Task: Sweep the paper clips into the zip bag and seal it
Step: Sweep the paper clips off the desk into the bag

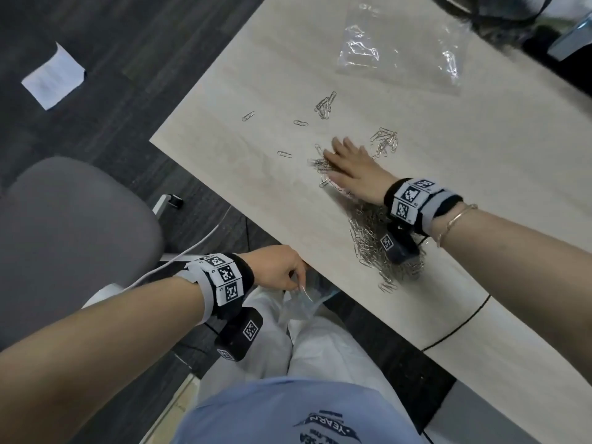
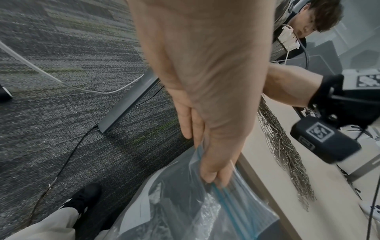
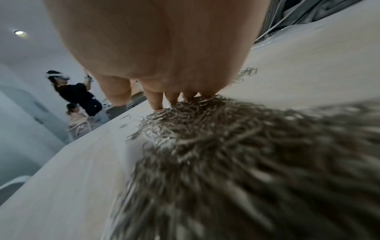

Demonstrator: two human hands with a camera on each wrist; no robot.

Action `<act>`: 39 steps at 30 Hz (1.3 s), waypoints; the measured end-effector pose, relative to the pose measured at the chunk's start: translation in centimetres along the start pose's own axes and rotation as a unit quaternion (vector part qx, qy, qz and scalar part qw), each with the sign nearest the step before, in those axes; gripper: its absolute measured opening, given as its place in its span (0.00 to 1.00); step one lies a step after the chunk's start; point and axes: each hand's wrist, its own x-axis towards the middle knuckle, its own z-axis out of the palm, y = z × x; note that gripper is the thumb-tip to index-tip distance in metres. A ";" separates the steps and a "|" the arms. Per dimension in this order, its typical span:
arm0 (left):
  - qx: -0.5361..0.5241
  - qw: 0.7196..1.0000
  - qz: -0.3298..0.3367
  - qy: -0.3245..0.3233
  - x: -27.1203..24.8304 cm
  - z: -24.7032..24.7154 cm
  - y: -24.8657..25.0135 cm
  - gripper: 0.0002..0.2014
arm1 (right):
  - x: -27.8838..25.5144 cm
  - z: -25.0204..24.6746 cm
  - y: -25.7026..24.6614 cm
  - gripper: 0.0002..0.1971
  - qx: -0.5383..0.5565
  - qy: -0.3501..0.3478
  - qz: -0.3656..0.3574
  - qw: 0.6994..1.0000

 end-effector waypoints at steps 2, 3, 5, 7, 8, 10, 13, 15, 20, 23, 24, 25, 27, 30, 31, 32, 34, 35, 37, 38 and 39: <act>-0.004 1.000 0.002 -0.003 0.0 0.0 -0.1 0.09 | -1.0 0.7 0.0 0.28 0.014 -0.019 -0.014 1.000; -0.006 1.000 0.000 -0.005 0.0 0.0 -0.2 0.09 | -1.3 0.8 0.0 0.27 0.037 -0.020 -0.017 0.999; -0.007 1.000 -0.005 -0.007 0.0 0.0 -0.3 0.09 | -1.7 0.3 0.0 0.24 0.105 0.017 -0.001 0.994; -0.008 1.000 -0.008 -0.009 0.0 0.0 -0.4 0.09 | -1.3 -0.8 0.1 0.22 0.164 0.114 0.037 0.979; -0.009 1.000 -0.010 -0.008 0.0 0.0 -0.4 0.09 | -0.8 -1.4 0.2 0.21 0.187 0.165 0.053 0.967; -0.016 1.000 -0.009 -0.005 0.0 0.0 -0.5 0.09 | 0.8 -2.5 0.6 0.24 0.205 0.217 0.070 0.952; -0.016 1.000 -0.001 0.001 0.0 0.0 -0.5 0.10 | 4.2 -3.9 0.6 0.28 0.166 0.163 0.092 0.968; -0.013 1.000 0.001 0.005 -0.1 0.0 -0.5 0.10 | 6.4 -4.2 0.1 0.31 0.114 0.118 0.103 0.981; -0.015 1.000 0.006 0.010 -0.2 -0.1 -0.3 0.10 | 10.0 -3.4 -3.3 0.34 0.044 0.053 0.056 0.996; -0.015 1.000 0.003 0.012 -0.3 -0.1 -0.3 0.10 | 11.4 -2.8 -5.3 0.33 0.010 0.028 0.020 0.999; -0.018 1.000 0.002 0.013 -0.3 -0.1 -0.2 0.10 | 11.9 -2.7 -5.9 0.33 -0.001 0.020 0.011 1.000; -0.020 1.000 0.000 0.014 -0.3 0.0 -0.2 0.10 | 12.3 -2.5 -6.5 0.33 -0.013 0.012 0.001 1.000; -0.019 1.000 -0.003 0.017 -0.3 0.0 -0.1 0.10 | 12.8 -2.2 -7.6 0.33 -0.042 -0.008 -0.022 0.999; -0.027 0.999 -0.012 0.019 -0.3 0.2 -0.2 0.10 | 13.3 -1.8 -8.9 0.33 -0.087 -0.029 -0.058 0.994; -0.027 0.999 -0.013 0.019 -0.3 0.2 -0.2 0.10 | 13.4 -1.7 -9.1 0.32 -0.104 -0.034 -0.067 0.992; -0.025 0.999 -0.014 0.020 -0.3 0.2 -0.2 0.10 | 13.4 -1.7 -9.1 0.32 -0.122 -0.041 -0.075 0.989; -0.021 0.999 -0.014 0.022 -0.3 0.1 -0.1 0.10 | 12.7 -1.8 -8.7 0.32 -0.150 -0.057 -0.089 0.983; -0.019 0.999 -0.014 0.022 -0.4 0.0 0.0 0.10 | 12.0 -1.8 -8.3 0.32 -0.160 -0.061 -0.098 0.980; -0.017 0.999 -0.015 0.025 -0.3 0.1 0.0 0.10 | 9.9 -1.5 -7.3 0.33 -0.178 -0.060 -0.118 0.975; -0.016 0.999 -0.016 0.025 -0.3 0.2 0.0 0.10 | 8.8 -1.3 -6.7 0.33 -0.187 -0.058 -0.127 0.972; -0.016 0.999 -0.019 0.025 -0.3 0.2 0.0 0.10 | 7.6 -1.0 -6.1 0.33 -0.195 -0.057 -0.133 0.970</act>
